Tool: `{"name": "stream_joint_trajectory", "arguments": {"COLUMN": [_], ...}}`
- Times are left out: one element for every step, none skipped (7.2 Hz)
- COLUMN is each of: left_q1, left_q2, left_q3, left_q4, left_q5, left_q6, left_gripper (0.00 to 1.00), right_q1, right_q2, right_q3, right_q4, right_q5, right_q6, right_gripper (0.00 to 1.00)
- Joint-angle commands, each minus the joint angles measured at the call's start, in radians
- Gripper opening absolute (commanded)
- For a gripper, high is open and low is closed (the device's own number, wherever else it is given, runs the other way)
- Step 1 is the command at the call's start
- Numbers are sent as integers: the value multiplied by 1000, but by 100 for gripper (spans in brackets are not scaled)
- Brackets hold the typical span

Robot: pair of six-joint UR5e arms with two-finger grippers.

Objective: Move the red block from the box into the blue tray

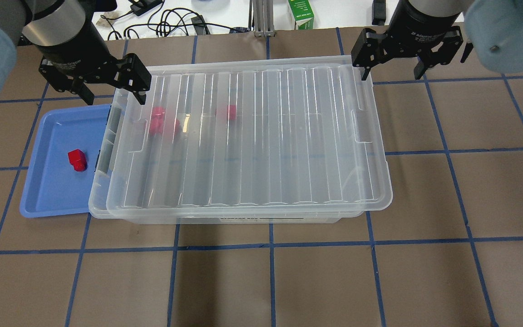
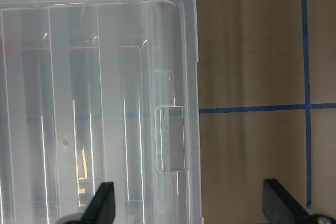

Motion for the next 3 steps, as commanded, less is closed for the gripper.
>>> {"name": "stream_joint_trajectory", "arguments": {"left_q1": [0, 0, 0], "left_q2": [7, 14, -1], "left_q3": [-3, -8, -6], "left_q4": [-1, -3, -1], "left_q5": [3, 1, 0], "left_q6": [0, 2, -5], "left_gripper": [100, 100, 100], "right_q1": [-1, -1, -1], "right_q2": [1, 0, 0], "right_q3": [2, 1, 2], "right_q4": [-6, -6, -8], "right_q5": [1, 2, 2], "right_q6": [0, 0, 0], "right_gripper": [100, 100, 100]}}
